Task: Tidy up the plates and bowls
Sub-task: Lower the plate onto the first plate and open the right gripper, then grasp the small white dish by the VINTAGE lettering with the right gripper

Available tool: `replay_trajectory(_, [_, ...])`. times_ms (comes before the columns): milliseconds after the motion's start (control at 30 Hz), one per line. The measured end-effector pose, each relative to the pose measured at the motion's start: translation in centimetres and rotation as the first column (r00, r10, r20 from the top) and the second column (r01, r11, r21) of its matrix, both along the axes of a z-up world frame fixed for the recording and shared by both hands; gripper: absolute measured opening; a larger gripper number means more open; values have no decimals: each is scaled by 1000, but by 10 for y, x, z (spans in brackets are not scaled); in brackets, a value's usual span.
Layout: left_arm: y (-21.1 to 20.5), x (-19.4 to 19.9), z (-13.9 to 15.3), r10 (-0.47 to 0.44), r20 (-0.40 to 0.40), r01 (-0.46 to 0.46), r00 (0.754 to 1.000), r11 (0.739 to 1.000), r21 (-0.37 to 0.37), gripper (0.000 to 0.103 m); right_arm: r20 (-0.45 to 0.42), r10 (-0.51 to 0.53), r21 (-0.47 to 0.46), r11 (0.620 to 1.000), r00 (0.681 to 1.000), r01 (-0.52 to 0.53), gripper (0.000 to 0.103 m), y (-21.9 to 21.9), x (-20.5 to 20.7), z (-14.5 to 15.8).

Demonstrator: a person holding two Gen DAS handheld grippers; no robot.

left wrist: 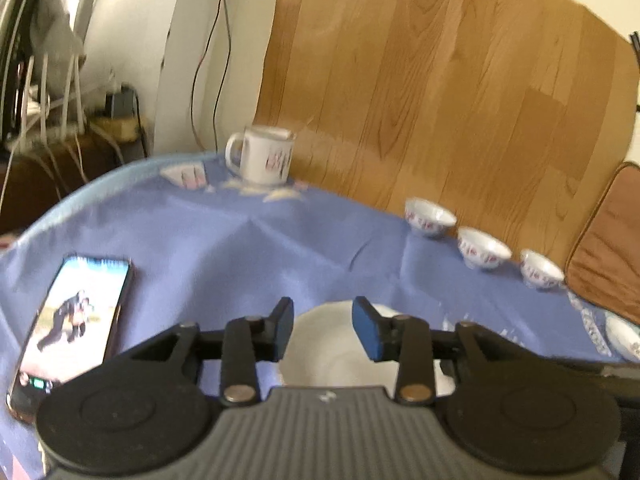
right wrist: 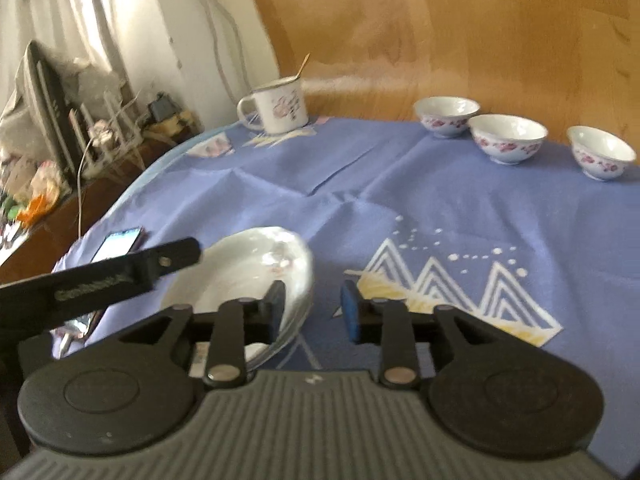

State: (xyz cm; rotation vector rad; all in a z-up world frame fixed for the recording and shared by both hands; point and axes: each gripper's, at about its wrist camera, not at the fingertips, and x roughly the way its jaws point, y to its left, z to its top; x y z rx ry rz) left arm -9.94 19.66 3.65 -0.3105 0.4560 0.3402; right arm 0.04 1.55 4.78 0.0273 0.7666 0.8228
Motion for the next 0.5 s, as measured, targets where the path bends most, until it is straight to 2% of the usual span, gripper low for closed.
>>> replay_trajectory(133, [-22, 13, 9, -96, 25, 97, 995, 995, -27, 33, -15, -65, 43, 997, 998, 66, 35, -21, 7, 2])
replay_trajectory(233, [-57, 28, 9, -210, 22, 210, 977, 978, 8, 33, -35, -133, 68, 989, 991, 135, 35, -46, 12, 0])
replay_trajectory(333, [-96, 41, 3, -335, 12, 335, 942, 942, 26, 33, -36, -228, 82, 970, 973, 230, 35, -79, 17, -2])
replay_trajectory(400, [-120, 50, -6, -406, -3, 406, 914, 913, 33, 33, -34, -309, 83, 947, 950, 311, 35, -108, 21, -5])
replay_trajectory(500, [-144, 61, -23, -473, -47, 474, 880, 880, 28, 33, -56, -438, 83, 893, 897, 441, 36, -155, 26, -11])
